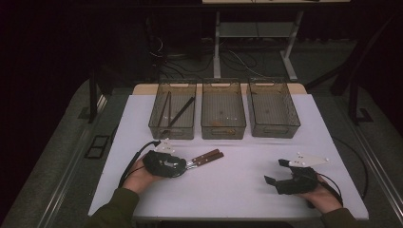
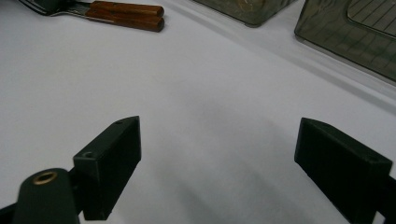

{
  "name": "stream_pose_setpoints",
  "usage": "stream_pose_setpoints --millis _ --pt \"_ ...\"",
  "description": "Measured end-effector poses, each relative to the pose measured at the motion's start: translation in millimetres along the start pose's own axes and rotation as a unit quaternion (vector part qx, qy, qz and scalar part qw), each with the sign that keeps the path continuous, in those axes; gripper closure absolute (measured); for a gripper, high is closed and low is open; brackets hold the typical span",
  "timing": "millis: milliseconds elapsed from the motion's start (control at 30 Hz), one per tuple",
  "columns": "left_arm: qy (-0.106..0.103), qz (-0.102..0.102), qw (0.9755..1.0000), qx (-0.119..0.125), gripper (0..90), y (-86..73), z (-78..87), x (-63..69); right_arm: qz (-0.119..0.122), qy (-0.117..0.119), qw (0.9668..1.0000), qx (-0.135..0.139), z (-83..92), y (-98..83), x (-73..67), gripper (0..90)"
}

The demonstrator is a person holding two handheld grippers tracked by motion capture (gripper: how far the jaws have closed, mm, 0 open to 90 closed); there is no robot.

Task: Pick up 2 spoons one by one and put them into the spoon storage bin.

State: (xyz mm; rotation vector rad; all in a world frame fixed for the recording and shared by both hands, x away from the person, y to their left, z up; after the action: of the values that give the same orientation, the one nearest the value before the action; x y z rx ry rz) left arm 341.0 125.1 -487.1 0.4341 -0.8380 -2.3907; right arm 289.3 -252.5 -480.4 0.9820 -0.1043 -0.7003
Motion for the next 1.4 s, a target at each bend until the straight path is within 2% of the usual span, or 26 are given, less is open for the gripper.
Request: stream_pose_setpoints --millis 300,500,867,1033,1200,1400 --pt "0.003 -0.008 1.0000 0.000 53.5 0.0 0.6 -0.6 0.000 0.000 1.0000 0.000 -0.1 0.2 0.2 14.5" --pt "0.007 0.003 1.0000 0.001 53.8 0.1 1.4 -0.7 0.000 0.001 1.0000 0.000 -0.1 0.3 0.1 14.5" --pt "0.017 0.032 0.9988 0.033 54.1 12.9 10.5 -9.0 -0.003 0.000 1.0000 -0.001 -0.5 -0.1 0.7 14.5" --pt "0.023 0.033 0.9981 0.047 54.3 20.4 16.3 -12.3 -0.004 0.000 1.0000 -0.001 0.0 -0.3 1.0 14.5" --pt "0.026 0.047 0.9961 0.069 54.4 28.8 22.8 -15.8 -0.004 0.000 1.0000 -0.001 0.2 -0.3 0.9 14.4" --pt "0.031 0.053 0.9943 0.087 54.6 38.5 27.1 -19.9 -0.003 0.000 1.0000 0.000 0.6 -0.4 1.0 14.5"
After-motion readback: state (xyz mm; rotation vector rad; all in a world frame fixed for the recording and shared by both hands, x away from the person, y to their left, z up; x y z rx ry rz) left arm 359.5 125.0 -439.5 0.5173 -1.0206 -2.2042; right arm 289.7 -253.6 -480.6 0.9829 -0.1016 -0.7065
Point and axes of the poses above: each handheld gripper's, and its own axes: z roughly backward along the jaws, y roughly out of its top, x roughly to its right, the point moved 6 cm from there along -z, roughly forward along the jaws, and after that the axes turned 13 degrees about y, right-handed, at the moved point
